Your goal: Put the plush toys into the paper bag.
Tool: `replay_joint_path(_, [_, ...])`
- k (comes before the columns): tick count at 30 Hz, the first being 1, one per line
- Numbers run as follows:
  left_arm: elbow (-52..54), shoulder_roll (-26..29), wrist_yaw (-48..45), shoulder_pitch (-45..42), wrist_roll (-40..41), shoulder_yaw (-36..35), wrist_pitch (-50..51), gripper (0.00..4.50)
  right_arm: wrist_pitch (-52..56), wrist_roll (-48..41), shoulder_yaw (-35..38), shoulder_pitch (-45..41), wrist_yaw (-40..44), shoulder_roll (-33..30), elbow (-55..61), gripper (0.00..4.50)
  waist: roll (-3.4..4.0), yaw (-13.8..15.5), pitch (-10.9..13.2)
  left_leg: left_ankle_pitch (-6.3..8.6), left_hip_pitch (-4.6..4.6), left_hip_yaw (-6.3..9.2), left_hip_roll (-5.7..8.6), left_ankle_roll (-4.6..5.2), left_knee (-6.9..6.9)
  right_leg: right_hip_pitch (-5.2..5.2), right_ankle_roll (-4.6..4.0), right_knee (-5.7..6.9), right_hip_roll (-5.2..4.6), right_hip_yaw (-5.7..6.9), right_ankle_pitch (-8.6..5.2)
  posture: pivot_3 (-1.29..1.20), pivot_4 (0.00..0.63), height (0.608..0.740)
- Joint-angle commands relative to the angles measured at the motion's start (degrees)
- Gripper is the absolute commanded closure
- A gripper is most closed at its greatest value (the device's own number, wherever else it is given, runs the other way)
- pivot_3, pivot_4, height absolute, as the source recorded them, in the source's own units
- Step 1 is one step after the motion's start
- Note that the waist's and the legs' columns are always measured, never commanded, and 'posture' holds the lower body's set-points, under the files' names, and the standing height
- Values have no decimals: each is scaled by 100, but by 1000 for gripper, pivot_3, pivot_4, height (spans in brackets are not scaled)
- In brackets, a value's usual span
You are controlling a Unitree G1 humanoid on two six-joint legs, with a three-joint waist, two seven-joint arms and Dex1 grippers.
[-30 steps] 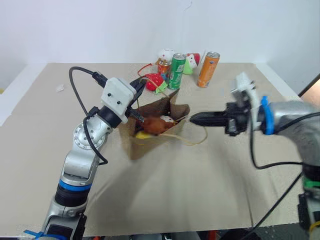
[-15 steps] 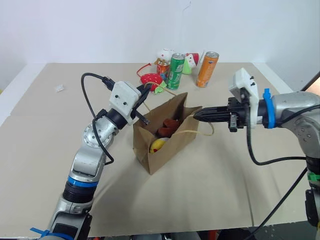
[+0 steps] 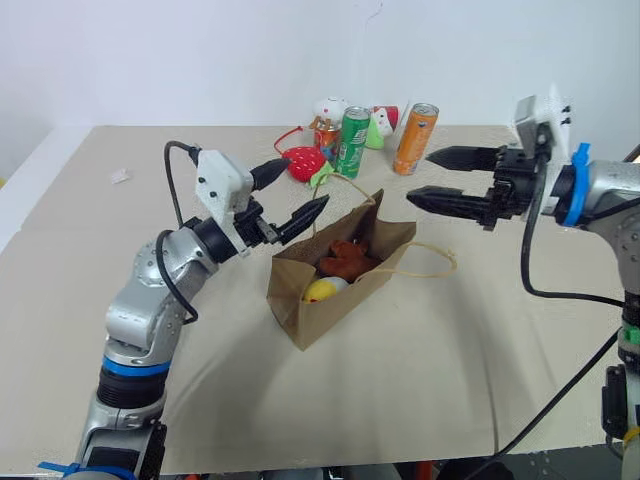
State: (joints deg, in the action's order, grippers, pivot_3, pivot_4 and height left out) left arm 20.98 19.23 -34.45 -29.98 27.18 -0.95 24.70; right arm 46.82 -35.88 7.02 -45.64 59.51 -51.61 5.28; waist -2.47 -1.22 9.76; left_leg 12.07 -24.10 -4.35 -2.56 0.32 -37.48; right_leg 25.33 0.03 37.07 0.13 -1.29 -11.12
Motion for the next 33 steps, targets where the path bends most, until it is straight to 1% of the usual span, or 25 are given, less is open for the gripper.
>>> replay_joint_path(1, [400,639,-500,-140,1201,-559,948,385,-585,479,349,728,525,-847,-587,0,0,0,0,0,-1,0,0,0,0,0,0,0,0,0,0,0,150,740])
replay_joint_path(3, [470,861,-636,-66,1422,-652,1135,385,-724,588,299,1132,723,-1044,-578,0,0,10,0,0,-1,0,3,0,-1,-1,1,0,-3,1,-1,0,150,740])
replay_joint_path(5, [523,1110,-733,32,1645,-793,1332,347,-985,739,225,1556,915,-1221,-562,580,0,9,0,0,-4,-2,7,0,-1,-1,2,-1,-8,9,-10,0,150,740])
replay_joint_path(6, [546,1257,-817,126,1729,-891,1408,347,-1017,755,181,1787,1055,-1305,-454,647,0,6,0,1,-3,0,8,1,1,-1,2,0,-9,5,-10,0,150,740])
replay_joint_path(7, [569,1394,-893,215,1790,-961,1463,347,-1020,743,149,1973,1182,-1365,-317,1027,6,-14,0,1,-2,3,8,1,2,-1,5,0,-8,4,-11,0,150,740])
replay_joint_path(8, [599,1515,-975,315,1805,-1004,1483,347,-882,616,133,2091,1263,-1366,-93,1529,6,-15,0,2,2,-3,6,1,3,1,6,1,-7,-3,-11,0,150,740])
replay_joint_path(10, [715,1705,-1083,541,1862,-1069,1504,347,-550,256,98,2213,1315,-1277,447,2172,6,-26,0,2,10,-6,2,1,4,-1,5,5,-3,-5,-11,0,150,740])
replay_joint_path(12, [830,1802,-1111,701,1949,-1129,1540,347,-269,-50,14,2221,1279,-1151,906,2648,7,-49,1,0,19,-4,-7,-1,4,-1,0,9,8,-3,-8,0,150,740])
replay_joint_path(13, [914,1825,-1079,791,1983,-1147,1537,347,-106,-228,-78,2187,1179,-1010,1220,3129,7,-45,2,0,31,-3,-11,-2,4,-7,-4,14,15,-2,-9,0,150,740])
replay_joint_path(14, [971,1838,-1053,850,2003,-1156,1533,347,13,-351,-136,2163,1101,-913,1436,3469,5,-46,2,-3,31,1,-10,-7,5,-8,-19,15,17,2,-17,0,150,740])
replay_joint_path(15, [1065,1821,-984,934,2031,-1164,1527,347,106,-486,-220,2106,972,-743,1676,3642,5,-47,2,-4,33,-1,-14,-8,5,-8,-28,15,22,1,-22,0,150,740])
replay_joint_path(19, [1400,1716,-739,1187,2095,-1166,1523,347,418,-857,-463,1739,489,-124,2117,3642,3,-18,2,-7,39,1,-19,-14,4,-14,-33,15,25,0,-25,0,150,740])
replay_joint_path(24, [1739,1689,-478,1529,2080,-1151,1430,347,672,-1033,-900,1218,-96,655,2340,3642,-2,-10,1,-5,32,-9,-7,-16,3,-11,-29,12,7,-17,-23,0,150,740])
replay_joint_path(28, [1836,1681,-338,1693,1994,-1109,1309,347,688,-798,-1375,1042,-431,1103,2352,3642,-2,-8,1,-4,26,-5,-8,-17,5,-7,-31,11,9,-15,-24,0,150,740])
replay_joint_path(33, [1972,1650,-208,1791,2102,-982,1324,347,477,-454,-1763,971,-672,1414,2220,3642,-3,-1,0,-4,26,-7,-7,-16,5,-7,-32,11,7,-14,-24,0,150,740])
